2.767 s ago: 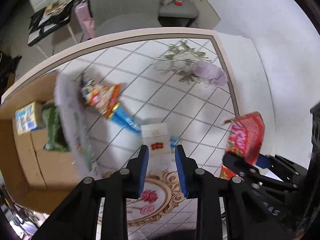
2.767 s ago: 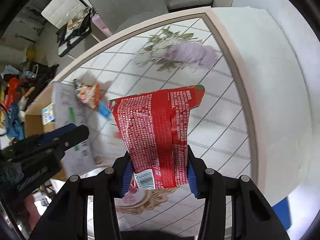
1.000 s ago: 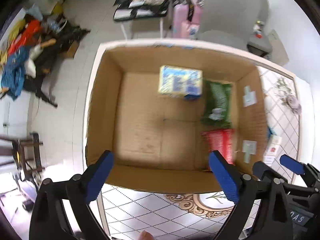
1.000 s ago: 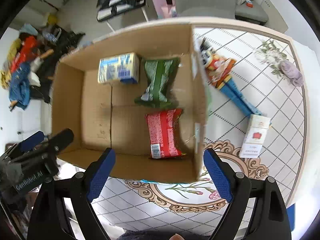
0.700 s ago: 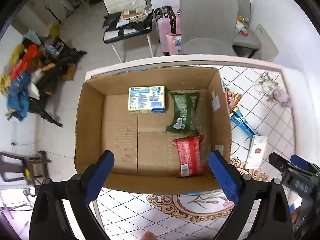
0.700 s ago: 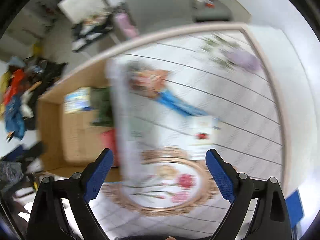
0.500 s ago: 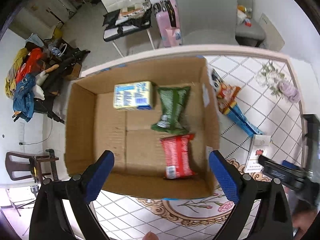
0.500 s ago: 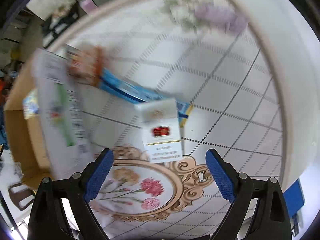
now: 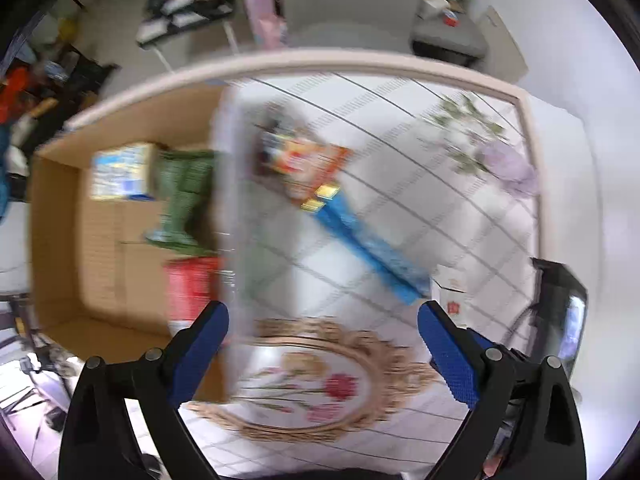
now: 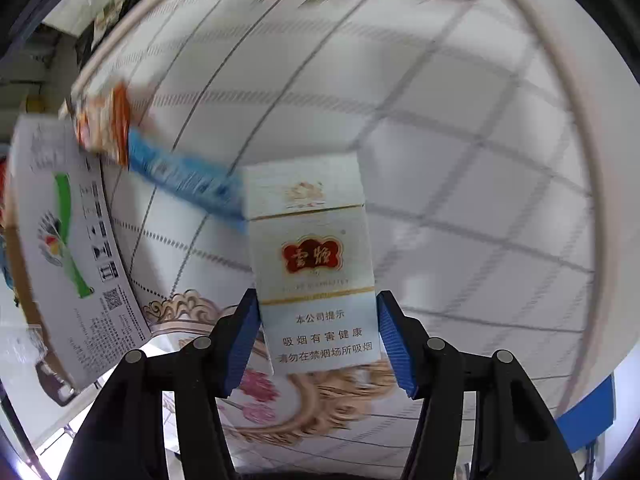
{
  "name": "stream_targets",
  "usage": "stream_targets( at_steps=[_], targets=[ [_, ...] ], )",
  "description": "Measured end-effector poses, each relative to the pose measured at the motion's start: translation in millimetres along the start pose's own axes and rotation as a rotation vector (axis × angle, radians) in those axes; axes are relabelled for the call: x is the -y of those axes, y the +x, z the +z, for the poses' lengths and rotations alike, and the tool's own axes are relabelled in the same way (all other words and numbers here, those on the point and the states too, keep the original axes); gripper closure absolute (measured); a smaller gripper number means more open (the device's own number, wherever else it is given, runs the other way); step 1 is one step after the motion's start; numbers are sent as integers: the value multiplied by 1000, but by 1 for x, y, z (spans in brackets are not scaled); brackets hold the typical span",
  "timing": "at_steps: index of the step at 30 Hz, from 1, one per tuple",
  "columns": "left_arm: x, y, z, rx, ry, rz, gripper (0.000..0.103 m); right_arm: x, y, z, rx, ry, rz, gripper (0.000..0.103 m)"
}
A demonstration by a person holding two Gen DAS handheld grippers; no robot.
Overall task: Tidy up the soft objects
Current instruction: 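Grasp the white cigarette pack with the right tool while the left tool grasps the blue tube snack, then place the blue tube snack and white cigarette pack into the box, opening both tools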
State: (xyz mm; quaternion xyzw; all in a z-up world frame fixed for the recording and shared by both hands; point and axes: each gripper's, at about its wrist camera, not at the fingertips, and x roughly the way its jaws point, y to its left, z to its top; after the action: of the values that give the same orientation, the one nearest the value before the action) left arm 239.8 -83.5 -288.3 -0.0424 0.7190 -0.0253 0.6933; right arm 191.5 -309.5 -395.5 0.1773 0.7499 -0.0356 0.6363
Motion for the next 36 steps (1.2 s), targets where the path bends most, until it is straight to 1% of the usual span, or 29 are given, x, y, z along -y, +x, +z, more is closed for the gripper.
stream_targets(
  at_steps=[3,4,5,6,7,10,12,13,14,15,16,17,18,19,20,23,27,31,36],
  targets=[
    [22,37,14,-96,-26,-69,6,33,-22,12,38,21,-25,43],
    [28,49,18,-123,-38,-65,9,41,-25,17,41,27,-28,43],
    [34,68,24,-165,-57,-80,11,52,-25,22,44,36,-34,43],
    [36,80,27,-193,-68,-80,17,60,-26,26,48,44,-48,43],
    [38,97,32,-233,-87,-66,23,65,-26,27,49,48,-55,43],
    [35,132,41,-300,-145,-28,25,79,-27,35,50,66,-47,43],
    [33,144,44,-311,-164,-6,27,81,-26,36,55,61,-40,43],
    [33,149,46,-313,-165,8,34,78,-27,39,54,60,-36,43],
    [36,154,48,-309,-156,14,43,78,-26,40,52,59,-31,43],
    [40,155,48,-302,-133,48,51,76,-28,45,49,57,-27,43],
    [49,152,49,-273,-85,72,64,75,-28,46,48,55,-25,43],
    [59,149,49,-237,-20,85,73,74,-27,48,47,51,-24,43],
    [66,148,48,-223,25,89,81,72,-26,49,46,45,-21,43],
    [73,147,46,-218,60,103,86,70,-26,48,47,41,-20,43],
    [78,146,43,-211,91,110,87,68,-26,49,48,34,-17,43],
    [84,141,34,-186,122,103,89,59,-27,48,52,23,-12,43],
    [89,119,20,-123,165,85,89,56,-37,44,61,15,10,43],
    [87,75,7,-33,186,30,89,53,-57,33,87,-11,32,43],
    [68,8,-7,55,184,-69,89,26,-97,12,142,-59,90,44]
  ],
)
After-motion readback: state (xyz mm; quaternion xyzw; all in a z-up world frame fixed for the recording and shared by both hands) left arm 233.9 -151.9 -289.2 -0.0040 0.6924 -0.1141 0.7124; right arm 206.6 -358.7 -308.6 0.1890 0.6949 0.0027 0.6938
